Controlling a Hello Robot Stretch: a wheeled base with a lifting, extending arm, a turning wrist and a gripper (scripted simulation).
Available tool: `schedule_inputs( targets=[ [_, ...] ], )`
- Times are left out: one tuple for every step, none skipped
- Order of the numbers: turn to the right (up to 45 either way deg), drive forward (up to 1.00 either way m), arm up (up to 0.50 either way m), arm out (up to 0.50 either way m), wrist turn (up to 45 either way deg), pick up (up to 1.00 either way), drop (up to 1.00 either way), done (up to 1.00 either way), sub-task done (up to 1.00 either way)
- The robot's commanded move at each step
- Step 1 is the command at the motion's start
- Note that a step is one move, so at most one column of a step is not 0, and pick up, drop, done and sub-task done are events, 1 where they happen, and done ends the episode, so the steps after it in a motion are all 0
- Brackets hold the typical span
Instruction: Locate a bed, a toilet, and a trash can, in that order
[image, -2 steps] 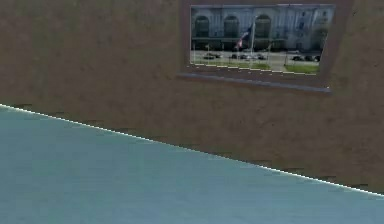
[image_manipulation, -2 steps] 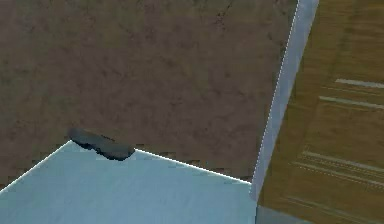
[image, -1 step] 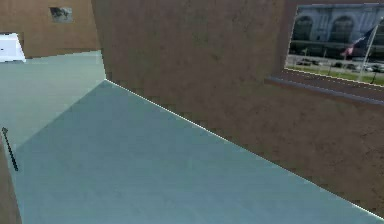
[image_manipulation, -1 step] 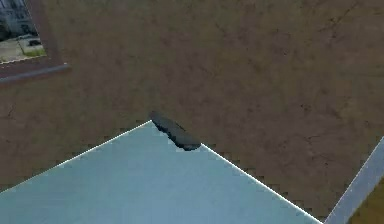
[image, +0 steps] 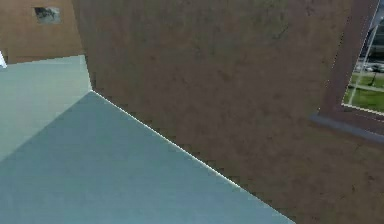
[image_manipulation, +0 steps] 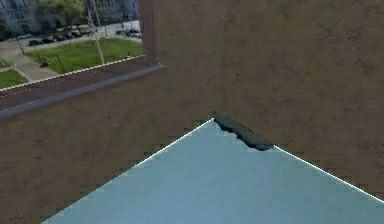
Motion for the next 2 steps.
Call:
schedule_inputs(
  targets=[
    [-36.0,0.00,0.00,0.00,0.0,0.00,0.00,0.00,0.00],
    [0.0,1.00,0.00,0.00,0.0,0.00,0.00,0.00,0.00]
  ],
)
